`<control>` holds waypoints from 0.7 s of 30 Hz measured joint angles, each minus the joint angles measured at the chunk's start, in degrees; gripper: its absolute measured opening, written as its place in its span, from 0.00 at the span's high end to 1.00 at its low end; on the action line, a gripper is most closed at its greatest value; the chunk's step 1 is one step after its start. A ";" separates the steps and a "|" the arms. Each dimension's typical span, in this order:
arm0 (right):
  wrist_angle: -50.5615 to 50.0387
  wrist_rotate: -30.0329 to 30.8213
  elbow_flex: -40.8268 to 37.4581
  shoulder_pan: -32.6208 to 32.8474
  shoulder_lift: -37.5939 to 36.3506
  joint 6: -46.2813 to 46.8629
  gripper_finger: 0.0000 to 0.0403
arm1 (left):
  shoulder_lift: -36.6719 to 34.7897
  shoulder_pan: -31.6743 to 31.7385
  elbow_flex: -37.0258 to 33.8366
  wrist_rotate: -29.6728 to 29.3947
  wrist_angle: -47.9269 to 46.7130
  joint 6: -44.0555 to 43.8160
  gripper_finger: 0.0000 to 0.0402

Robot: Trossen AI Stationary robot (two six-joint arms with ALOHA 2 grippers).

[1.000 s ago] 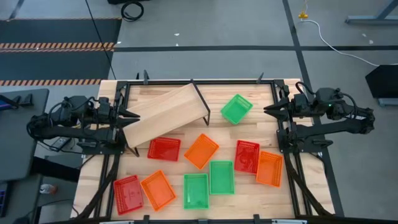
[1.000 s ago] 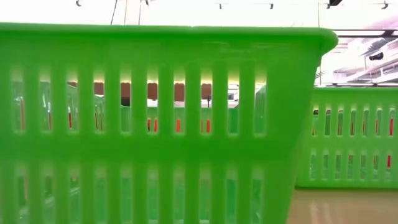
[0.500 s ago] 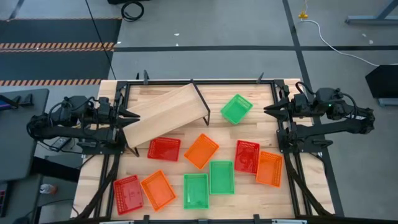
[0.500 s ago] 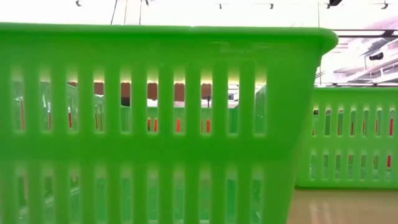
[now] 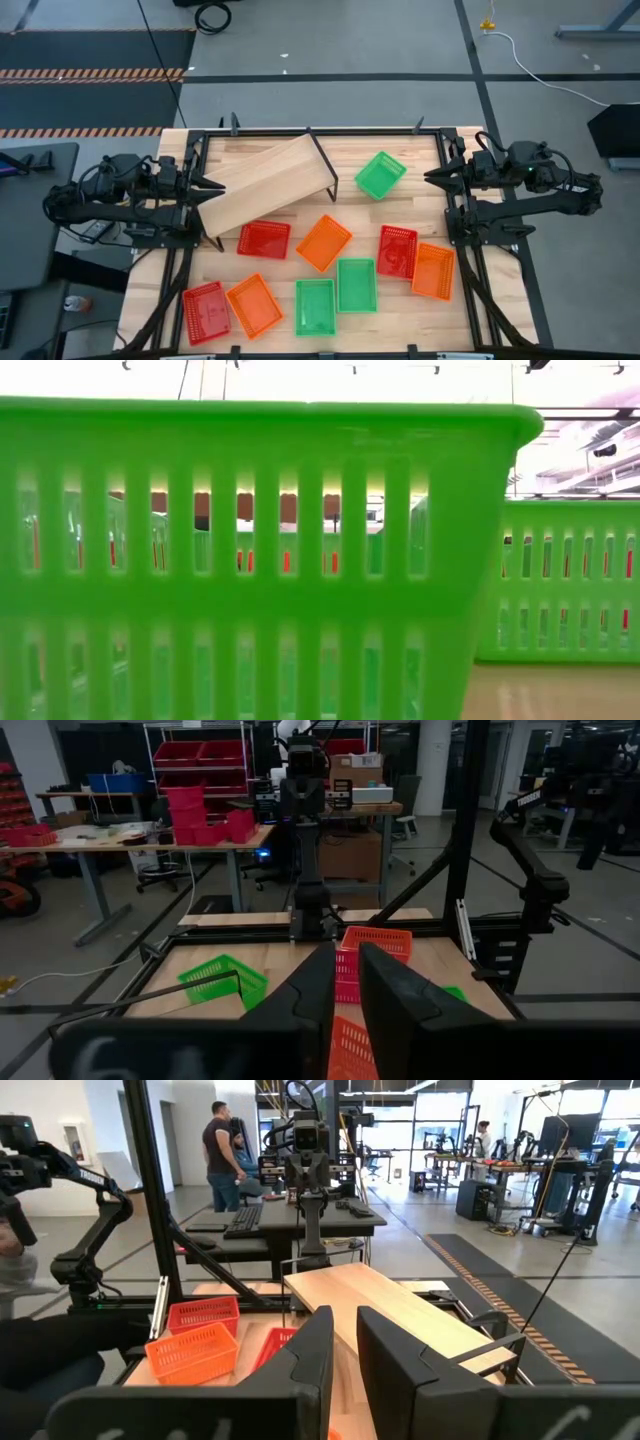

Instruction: Stack baskets on shelf by color

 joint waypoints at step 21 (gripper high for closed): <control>0.00 -0.01 0.00 -0.01 0.00 -0.02 0.86 | -0.01 0.00 0.00 0.01 -0.01 -0.01 0.87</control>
